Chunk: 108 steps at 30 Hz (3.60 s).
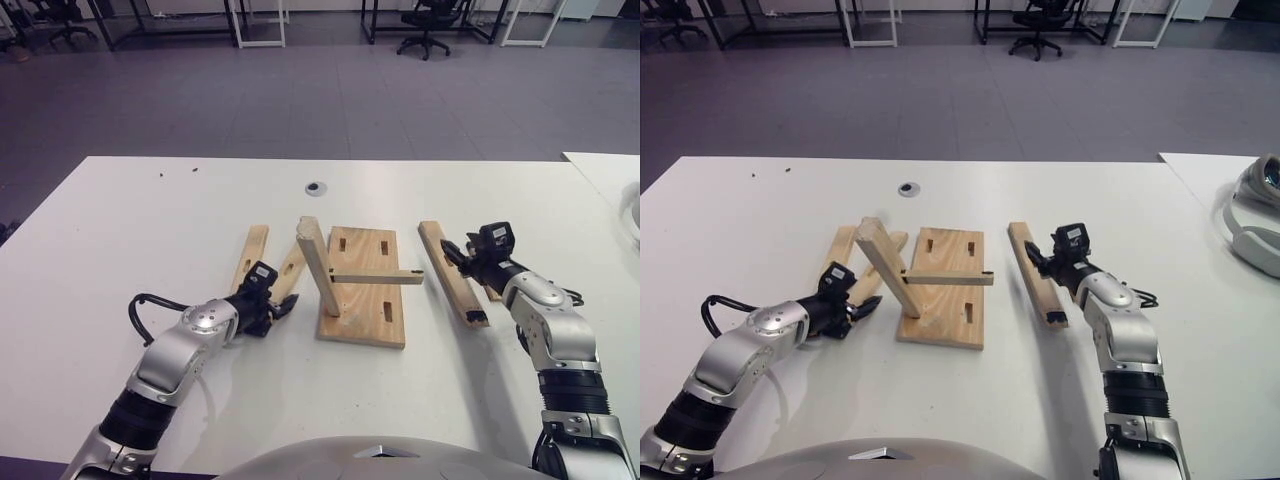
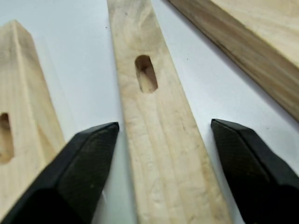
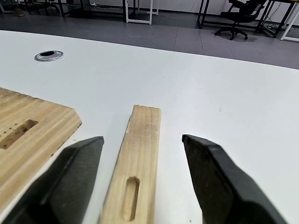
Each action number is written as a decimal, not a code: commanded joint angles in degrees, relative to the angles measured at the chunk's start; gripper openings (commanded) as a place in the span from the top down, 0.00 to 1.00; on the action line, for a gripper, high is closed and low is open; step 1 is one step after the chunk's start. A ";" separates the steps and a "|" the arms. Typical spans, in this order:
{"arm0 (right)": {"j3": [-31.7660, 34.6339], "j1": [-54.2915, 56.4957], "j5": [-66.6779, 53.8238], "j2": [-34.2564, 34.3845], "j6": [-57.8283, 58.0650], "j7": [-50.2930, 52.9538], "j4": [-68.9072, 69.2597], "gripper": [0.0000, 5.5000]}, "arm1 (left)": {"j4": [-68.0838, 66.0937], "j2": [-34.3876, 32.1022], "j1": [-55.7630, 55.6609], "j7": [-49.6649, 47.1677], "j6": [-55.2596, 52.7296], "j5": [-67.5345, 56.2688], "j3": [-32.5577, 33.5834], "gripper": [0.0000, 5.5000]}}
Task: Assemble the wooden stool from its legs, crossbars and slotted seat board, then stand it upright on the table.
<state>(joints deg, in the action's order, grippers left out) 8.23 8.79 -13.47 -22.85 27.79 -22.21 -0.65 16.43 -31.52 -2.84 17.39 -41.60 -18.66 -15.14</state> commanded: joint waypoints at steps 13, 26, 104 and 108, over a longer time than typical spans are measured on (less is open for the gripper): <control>9.84 14.97 -24.89 6.77 12.03 -2.48 5.16 0.43 | 5.65 9.52 -13.71 -1.19 -2.96 -1.89 13.16 0.61; 13.48 36.35 -45.82 19.97 14.66 4.15 -4.68 0.43 | -11.88 10.53 -29.10 24.17 28.19 1.20 6.95 0.62; -3.60 -6.55 -42.09 -9.26 27.70 37.95 35.14 0.82 | 9.55 16.51 -3.40 3.50 5.14 10.94 12.63 0.03; -4.72 -8.59 -40.10 -9.10 28.08 39.22 36.93 0.81 | 15.47 20.86 -9.46 0.52 2.70 4.67 18.90 0.03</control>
<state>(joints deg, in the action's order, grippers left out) 8.19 6.37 -56.44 -30.39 46.58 15.64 38.76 27.62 -13.50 -8.09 19.75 -36.91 -9.24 0.45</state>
